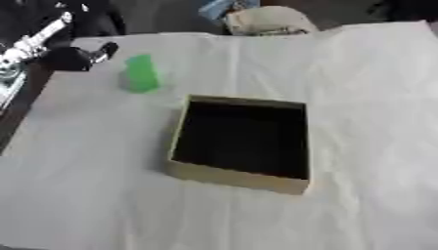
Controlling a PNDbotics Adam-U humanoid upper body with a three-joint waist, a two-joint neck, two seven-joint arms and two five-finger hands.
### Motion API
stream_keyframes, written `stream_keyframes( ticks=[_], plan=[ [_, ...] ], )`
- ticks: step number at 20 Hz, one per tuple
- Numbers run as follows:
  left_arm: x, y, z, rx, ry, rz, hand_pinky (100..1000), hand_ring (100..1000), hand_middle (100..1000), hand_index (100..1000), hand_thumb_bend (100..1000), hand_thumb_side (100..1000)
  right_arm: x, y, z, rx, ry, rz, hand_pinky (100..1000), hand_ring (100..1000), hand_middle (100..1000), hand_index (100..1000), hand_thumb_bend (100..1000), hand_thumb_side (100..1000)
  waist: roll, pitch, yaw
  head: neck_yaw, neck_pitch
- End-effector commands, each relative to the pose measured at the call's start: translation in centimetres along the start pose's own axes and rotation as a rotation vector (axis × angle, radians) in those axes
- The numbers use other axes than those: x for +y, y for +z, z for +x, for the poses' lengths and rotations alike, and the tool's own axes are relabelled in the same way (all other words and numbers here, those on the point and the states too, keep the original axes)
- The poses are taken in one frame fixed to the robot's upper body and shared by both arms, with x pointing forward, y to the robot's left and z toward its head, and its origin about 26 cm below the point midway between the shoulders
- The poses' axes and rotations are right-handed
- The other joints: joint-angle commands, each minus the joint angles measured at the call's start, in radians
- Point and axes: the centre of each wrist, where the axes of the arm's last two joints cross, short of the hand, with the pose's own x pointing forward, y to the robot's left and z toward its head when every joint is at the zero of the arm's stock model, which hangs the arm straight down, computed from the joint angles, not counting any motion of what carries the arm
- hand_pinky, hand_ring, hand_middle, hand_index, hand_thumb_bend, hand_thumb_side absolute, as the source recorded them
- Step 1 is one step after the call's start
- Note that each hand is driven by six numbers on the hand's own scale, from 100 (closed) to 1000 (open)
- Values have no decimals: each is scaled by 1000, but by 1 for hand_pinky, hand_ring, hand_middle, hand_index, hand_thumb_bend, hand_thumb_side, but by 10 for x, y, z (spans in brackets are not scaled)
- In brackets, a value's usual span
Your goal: Pick up objects on the table and place them in the box.
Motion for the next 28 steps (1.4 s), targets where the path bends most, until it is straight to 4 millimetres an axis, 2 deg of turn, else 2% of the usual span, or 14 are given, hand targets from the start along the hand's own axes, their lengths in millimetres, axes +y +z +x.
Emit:
stream_keyframes(
  ticks=[1,4,10,14,21,28],
  plan=[
    [24,0,-7,23,-85,-34,872,823,843,981,498,613,-3,-3,6,-22,13,15,809,878,796,890,100,652,0,-21,0,3,1],
    [25,-9,-13,41,-116,-89,859,813,831,968,562,587,-3,-3,6,-20,13,21,809,878,797,891,100,653,3,-26,-4,3,1],
    [21,-27,-25,81,-160,-214,858,816,829,962,678,600,-3,-2,6,-16,16,28,810,878,797,891,100,654,8,-33,-12,2,4],
    [12,-40,-31,97,-167,-282,858,818,829,963,710,608,-3,-2,6,-15,15,33,810,878,797,891,100,655,10,-34,-18,4,5],
    [-16,-53,-40,128,-165,-312,850,810,820,961,699,612,-2,-3,6,-15,11,36,810,878,797,891,100,660,14,-30,-28,7,3],
    [-35,-57,-45,202,-155,-244,845,806,815,958,641,603,-1,-3,6,-16,8,36,810,879,797,891,100,665,17,-23,-36,9,0]
  ],
)
